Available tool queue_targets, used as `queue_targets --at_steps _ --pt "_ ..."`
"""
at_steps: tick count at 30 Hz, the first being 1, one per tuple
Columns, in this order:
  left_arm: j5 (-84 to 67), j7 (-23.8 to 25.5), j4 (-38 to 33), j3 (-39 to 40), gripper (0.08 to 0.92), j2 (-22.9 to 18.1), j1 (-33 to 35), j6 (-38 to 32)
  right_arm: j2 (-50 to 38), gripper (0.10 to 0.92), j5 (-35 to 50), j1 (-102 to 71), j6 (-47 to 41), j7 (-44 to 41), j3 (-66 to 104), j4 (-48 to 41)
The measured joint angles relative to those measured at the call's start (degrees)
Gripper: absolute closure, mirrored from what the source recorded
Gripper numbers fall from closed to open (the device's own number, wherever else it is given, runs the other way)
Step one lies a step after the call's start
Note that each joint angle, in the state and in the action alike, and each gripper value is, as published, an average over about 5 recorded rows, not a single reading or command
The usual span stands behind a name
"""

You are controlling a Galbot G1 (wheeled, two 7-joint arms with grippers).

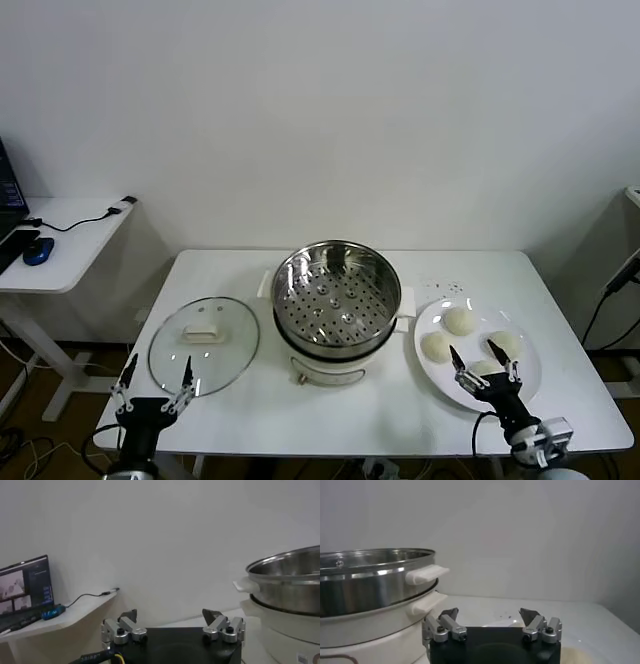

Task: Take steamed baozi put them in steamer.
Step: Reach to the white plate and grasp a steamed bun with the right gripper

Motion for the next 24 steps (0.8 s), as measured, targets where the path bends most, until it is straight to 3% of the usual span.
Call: queue_targets --at_steps 12,24 --pt "-0.9 -0.6 0.0 0.0 0.177 0.9 -0.3 -0.1 -19.1 0.203 -9.5 9.0 -8.0 -14.6 -4.0 -5.8" --pt "-1.8 -1.1 0.3 0.4 0.177 1.6 -0.5 0.5 -37.4 0.203 -20.0 34.6 -8.6 -31.9 -26.3 -19.0"
